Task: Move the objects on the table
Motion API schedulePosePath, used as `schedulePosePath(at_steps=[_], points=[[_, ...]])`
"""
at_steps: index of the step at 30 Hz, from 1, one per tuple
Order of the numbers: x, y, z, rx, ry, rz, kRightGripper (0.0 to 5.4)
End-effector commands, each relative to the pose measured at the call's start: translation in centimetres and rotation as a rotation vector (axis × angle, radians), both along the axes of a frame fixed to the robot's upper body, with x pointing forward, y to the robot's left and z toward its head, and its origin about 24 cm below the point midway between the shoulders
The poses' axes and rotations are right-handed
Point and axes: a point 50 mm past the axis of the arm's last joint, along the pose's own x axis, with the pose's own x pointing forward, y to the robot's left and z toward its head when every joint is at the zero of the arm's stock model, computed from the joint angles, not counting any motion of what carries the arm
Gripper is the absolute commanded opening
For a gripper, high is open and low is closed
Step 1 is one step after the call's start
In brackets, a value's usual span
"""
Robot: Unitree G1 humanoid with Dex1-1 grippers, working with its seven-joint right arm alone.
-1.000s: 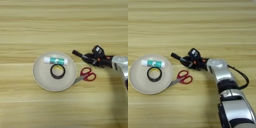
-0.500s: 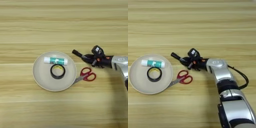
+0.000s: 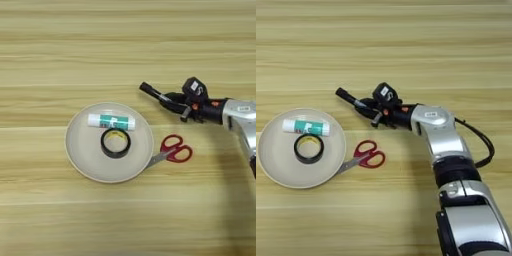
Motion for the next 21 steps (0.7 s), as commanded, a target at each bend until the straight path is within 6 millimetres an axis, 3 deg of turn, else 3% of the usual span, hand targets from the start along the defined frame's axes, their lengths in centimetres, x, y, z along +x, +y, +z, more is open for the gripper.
schedulePosePath(at_steps=[1,11,21], points=[[0.9,0.5,4.8,0.008,-0.183,0.022,0.94],[-0.9,4.5,6.6,0.018,-0.257,0.195,0.94],[-4.0,10.0,6.6,0.083,-0.197,0.457,0.94]])
